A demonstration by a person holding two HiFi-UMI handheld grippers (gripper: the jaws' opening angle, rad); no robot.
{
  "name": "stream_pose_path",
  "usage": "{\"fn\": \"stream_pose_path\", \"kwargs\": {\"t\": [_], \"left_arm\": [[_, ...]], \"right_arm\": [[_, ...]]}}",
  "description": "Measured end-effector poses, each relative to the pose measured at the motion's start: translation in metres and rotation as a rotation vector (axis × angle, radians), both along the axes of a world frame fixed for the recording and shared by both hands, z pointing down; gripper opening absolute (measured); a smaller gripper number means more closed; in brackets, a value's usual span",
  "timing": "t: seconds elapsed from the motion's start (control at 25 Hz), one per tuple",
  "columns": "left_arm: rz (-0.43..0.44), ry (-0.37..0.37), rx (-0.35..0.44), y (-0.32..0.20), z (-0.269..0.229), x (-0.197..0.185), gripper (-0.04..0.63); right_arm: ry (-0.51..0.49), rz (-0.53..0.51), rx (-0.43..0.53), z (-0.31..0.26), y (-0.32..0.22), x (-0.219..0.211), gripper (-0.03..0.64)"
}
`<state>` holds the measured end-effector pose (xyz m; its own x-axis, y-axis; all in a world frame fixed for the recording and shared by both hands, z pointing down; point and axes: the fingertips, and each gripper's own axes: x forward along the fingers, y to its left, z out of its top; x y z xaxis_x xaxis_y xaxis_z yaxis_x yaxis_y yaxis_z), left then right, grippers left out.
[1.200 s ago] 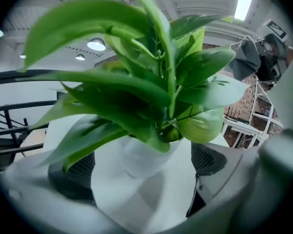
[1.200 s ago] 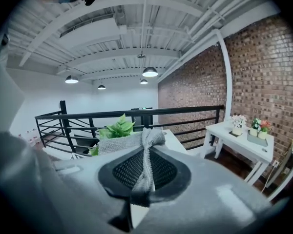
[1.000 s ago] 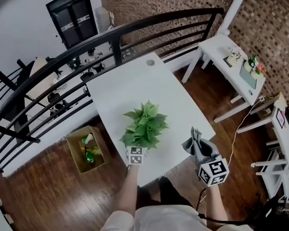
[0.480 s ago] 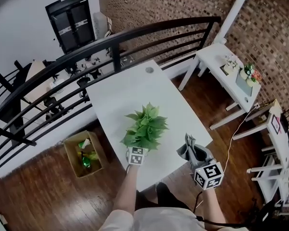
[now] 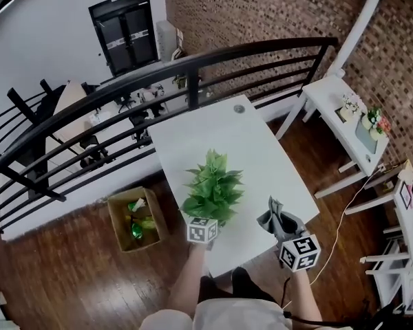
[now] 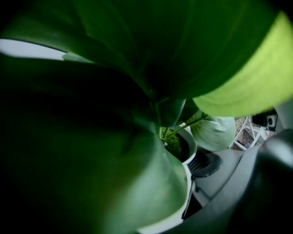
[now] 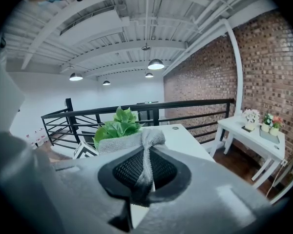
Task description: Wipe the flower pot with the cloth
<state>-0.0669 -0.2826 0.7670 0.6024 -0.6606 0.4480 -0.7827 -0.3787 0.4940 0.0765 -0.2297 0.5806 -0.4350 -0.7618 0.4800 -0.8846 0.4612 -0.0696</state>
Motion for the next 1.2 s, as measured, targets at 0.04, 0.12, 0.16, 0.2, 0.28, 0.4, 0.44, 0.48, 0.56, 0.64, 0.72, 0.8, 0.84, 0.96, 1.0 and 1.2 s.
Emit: {"fn": "stream_pose_path", "kwargs": {"t": [0.04,0.12,0.16,0.2,0.28,0.4,0.44,0.48,0.56,0.64,0.72,0.8,0.84,0.96,1.0,1.2], "left_arm": [[-0.009,0.021,-0.012,0.001,-0.004,-0.004,0.538],[-0.014,0.039,-0.040,0.004,-0.012,-0.011,0.538],[-0.008,0.047,-0.049,0.007,-0.017,-0.012,0.538],[0.000,0.061,-0.053,0.009,-0.023,-0.012,0.538],[0.011,0.119,-0.056,0.012,-0.038,-0.009,0.538],[0.001,0.264,-0.079,0.014,-0.061,-0.007,0.538],[-0.002,0.316,-0.089,0.014,-0.069,-0.011,0.538],[-0.006,0.366,-0.100,0.015,-0.077,-0.018,0.538],[-0.020,0.479,-0.125,0.019,-0.093,-0.035,0.538],[-0.025,0.629,-0.129,0.025,-0.116,-0.046,0.538],[-0.024,0.732,-0.118,0.030,-0.137,-0.055,0.538],[-0.008,0.775,-0.103,0.036,-0.152,-0.062,0.537],[0.003,0.783,-0.097,0.040,-0.158,-0.064,0.537],[0.028,0.847,-0.101,0.052,-0.178,-0.064,0.538],[0.032,0.896,-0.109,0.056,-0.186,-0.060,0.537],[0.172,1.006,-0.061,0.072,-0.223,-0.019,0.538]], "right_arm": [[0.000,-0.005,-0.002,0.000,-0.003,-0.005,0.014],[0.003,-0.013,-0.011,0.002,-0.006,-0.013,0.014],[0.004,-0.019,-0.012,0.003,-0.007,-0.017,0.014],[0.001,-0.028,-0.011,0.003,-0.008,-0.021,0.014],[-0.012,-0.055,-0.005,0.004,-0.011,-0.028,0.014],[-0.036,-0.125,0.020,-0.001,-0.015,-0.043,0.014],[-0.050,-0.158,0.036,-0.005,-0.015,-0.052,0.014],[-0.066,-0.191,0.055,-0.012,-0.016,-0.064,0.014],[-0.100,-0.250,0.096,-0.028,-0.018,-0.086,0.014],[-0.121,-0.303,0.135,-0.043,-0.017,-0.102,0.014],[-0.136,-0.362,0.173,-0.056,-0.014,-0.114,0.014],[-0.163,-0.427,0.210,-0.071,-0.009,-0.126,0.014],[-0.182,-0.460,0.230,-0.080,-0.005,-0.133,0.014],[-0.221,-0.572,0.303,-0.101,0.007,-0.152,0.014],[-0.211,-0.614,0.325,-0.101,0.012,-0.155,0.014],[-0.199,-0.812,0.502,-0.116,0.040,-0.155,0.014]]}}
